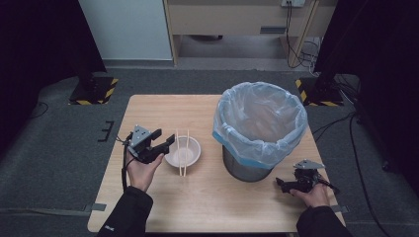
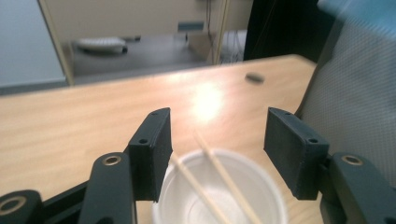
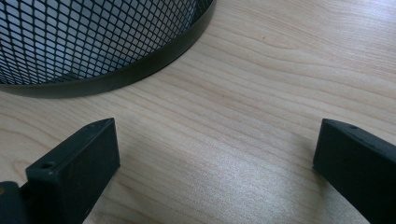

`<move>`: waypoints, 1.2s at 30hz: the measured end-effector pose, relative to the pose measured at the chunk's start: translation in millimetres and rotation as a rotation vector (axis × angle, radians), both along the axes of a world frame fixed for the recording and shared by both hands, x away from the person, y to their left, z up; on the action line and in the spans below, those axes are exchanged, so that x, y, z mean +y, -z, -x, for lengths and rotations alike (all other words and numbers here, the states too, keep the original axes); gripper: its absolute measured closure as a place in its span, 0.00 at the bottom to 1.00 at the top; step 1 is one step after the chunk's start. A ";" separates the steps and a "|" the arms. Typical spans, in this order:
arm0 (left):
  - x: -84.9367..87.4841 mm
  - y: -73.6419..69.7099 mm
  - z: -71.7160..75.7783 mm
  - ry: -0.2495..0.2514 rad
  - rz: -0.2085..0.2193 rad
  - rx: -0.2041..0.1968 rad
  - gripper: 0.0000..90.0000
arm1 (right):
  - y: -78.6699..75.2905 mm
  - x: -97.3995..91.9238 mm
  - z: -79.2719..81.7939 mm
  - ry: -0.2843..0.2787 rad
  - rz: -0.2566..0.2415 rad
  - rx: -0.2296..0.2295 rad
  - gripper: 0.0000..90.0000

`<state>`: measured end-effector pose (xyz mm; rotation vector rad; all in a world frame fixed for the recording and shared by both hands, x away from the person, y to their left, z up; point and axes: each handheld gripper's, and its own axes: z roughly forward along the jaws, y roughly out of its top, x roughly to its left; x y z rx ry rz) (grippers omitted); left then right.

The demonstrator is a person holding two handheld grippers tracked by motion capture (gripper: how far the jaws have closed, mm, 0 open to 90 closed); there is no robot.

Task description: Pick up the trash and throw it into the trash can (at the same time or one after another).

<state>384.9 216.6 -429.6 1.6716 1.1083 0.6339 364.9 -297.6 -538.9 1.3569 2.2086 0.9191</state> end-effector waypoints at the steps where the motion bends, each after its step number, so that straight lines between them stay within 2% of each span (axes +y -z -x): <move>1: 0.6 3.7 -0.8 -0.005 -0.001 0.007 0.46 | 0.0 0.0 0.0 0.000 0.000 0.000 0.01; 9: 3.1 25.5 -5.9 -0.024 -0.039 0.065 0.46 | 0.0 0.0 0.0 0.000 0.000 0.000 0.01; 15: -3.9 37.7 -10.4 -0.011 -0.064 0.095 0.49 | 0.0 0.0 0.0 0.000 0.000 0.000 0.01; 16: -7.6 41.7 -12.0 -0.003 -0.075 0.116 0.51 | 0.0 0.0 0.0 0.000 0.000 0.000 0.01; 26: -20.2 56.1 -17.9 0.013 -0.094 0.175 0.53 | 0.0 0.0 0.0 0.000 0.000 0.000 0.01; 36: -28.7 66.6 -21.0 0.034 -0.125 0.216 0.58 | 0.0 0.0 0.0 0.000 0.000 0.000 0.01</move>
